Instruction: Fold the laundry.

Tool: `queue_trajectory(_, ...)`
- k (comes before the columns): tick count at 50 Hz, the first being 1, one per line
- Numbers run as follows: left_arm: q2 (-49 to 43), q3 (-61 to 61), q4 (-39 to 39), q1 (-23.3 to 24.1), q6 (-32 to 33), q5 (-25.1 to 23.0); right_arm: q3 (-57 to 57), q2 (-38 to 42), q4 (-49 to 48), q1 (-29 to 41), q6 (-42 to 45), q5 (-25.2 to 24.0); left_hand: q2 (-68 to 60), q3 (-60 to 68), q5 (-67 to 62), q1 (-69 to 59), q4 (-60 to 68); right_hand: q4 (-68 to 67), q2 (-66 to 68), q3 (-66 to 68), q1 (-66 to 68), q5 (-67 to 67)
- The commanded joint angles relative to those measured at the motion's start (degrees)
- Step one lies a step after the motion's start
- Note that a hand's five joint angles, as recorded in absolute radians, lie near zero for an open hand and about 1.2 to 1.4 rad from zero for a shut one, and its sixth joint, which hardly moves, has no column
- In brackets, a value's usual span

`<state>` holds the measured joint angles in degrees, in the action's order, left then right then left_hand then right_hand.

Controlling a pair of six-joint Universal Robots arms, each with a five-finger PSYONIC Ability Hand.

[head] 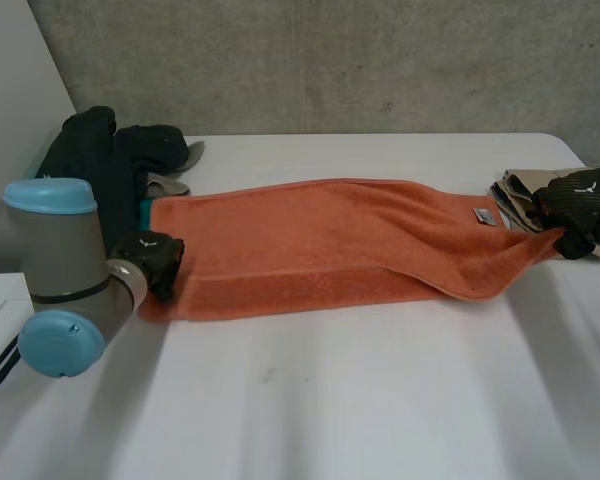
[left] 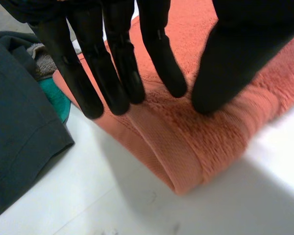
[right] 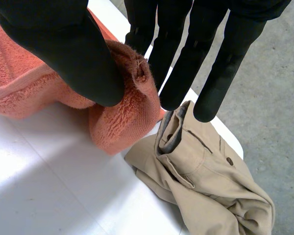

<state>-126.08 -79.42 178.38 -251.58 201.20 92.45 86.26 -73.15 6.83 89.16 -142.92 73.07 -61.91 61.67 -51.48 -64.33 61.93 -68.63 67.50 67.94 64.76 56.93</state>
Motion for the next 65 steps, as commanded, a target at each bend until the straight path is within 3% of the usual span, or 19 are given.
queue_trajectory(1,1.54,0.05,-3.47,0.12,0.06,2.03,-0.66,-0.15,0.46,-0.13,0.36,0.14,-18.09,18.33,-18.52,-15.67,18.07,-11.37,12.5,12.06,15.24,13.07)
queue_trajectory(7,8.74,-2.57,-8.66,0.39,0.42,3.18,-0.75,-1.11,2.65,-0.21,1.94,-0.04,-18.09,18.33,-18.52,-15.67,18.07,-11.37,12.5,12.06,15.24,13.07)
queue_trajectory(10,12.86,-5.29,-11.12,-0.05,1.55,2.82,-0.22,-2.78,6.78,-1.26,6.76,-0.04,-18.09,18.33,-18.52,-15.67,18.07,-11.37,12.5,12.06,15.24,13.07)
queue_trajectory(14,15.33,-7.06,-8.34,-1.45,2.7,-0.5,0.75,-3.31,11.35,-4.25,13.62,-0.65,-18.09,18.33,-18.52,-15.67,18.07,-11.37,12.5,12.06,15.24,13.07)
queue_trajectory(15,15.34,-7.24,-7.27,-1.63,2.79,-1.56,1.01,-3.31,11.88,-4.78,14.94,-0.83,-11.96,12.19,-12.38,-9.53,11.93,-11.37,12.5,12.06,15.24,13.07)
queue_trajectory(17,15.16,-8.03,-4.03,-2.33,3.14,-5.06,1.1,-3.22,11.63,-4.87,14.86,-0.39,34.76,-34.53,34.34,37.19,-34.79,-11.37,12.5,12.06,15.24,13.07)
queue_trajectory(18,15.08,-8.12,-3.05,-2.51,3.05,-5.87,1.1,-3.14,11.54,-4.87,14.69,-0.3,35.2,-34.96,34.77,37.63,-35.23,-11.37,12.5,12.06,15.24,13.07)
queue_trajectory(23,10.87,-6.37,0.65,-2.69,1.82,-6.5,1.27,-2.53,10.05,-4.52,12.59,-0.21,34.37,-34.13,33.94,36.79,-34.39,-11.37,12.5,12.06,15.24,13.07)
queue_trajectory(32,-0.56,1.28,-0.4,0.73,2.35,2.55,1.28,0.03,7.06,-4.26,10.38,-0.21,33.36,-33.12,32.93,35.78,-33.38,-11.37,12.5,12.06,15.24,13.07)
queue_trajectory(40,-2.24,2.6,-0.49,0.47,2.26,2.91,0.75,1.25,6.62,-4.35,10.38,-0.3,32.69,-32.45,32.26,35.11,-32.72,-11.37,12.5,12.06,15.24,13.07)
queue_trajectory(44,-2.33,2.6,-1.37,0.65,2.44,2.91,0.57,1.7,6.35,-4.35,10.38,-0.21,28.15,-27.91,27.72,30.58,-28.18,-11.37,12.5,12.06,15.24,13.07)
queue_trajectory(47,-2.68,2.69,-3.12,0.48,2.35,2.91,0.66,1.7,5.91,-4.35,10.38,-0.13,15.74,-15.5,15.31,18.17,-15.77,-11.37,12.5,12.06,15.24,13.07)
queue_trajectory(52,-2.68,2.69,-3.92,0.56,2.44,3.35,0.49,1.79,5.74,-4.43,10.38,-0.21,-18.05,18.28,-18.47,-15.62,18.02,-11.37,12.5,12.06,15.24,13.07)
queue_trajectory(58,0.47,1.9,-4.18,0.83,2.35,4.05,0.31,1.7,6.09,-4.7,10.47,-0.13,-18.09,18.33,-18.52,-15.67,18.07,-11.37,12.5,12.06,15.24,13.07)
queue_trajectory(65,13.48,-5.91,-4.8,0.39,2.44,3.0,1.01,0.21,8.54,-5.05,11.7,0.05,-18.09,18.33,-18.52,-15.67,18.07,-11.37,12.5,12.06,15.24,13.07)
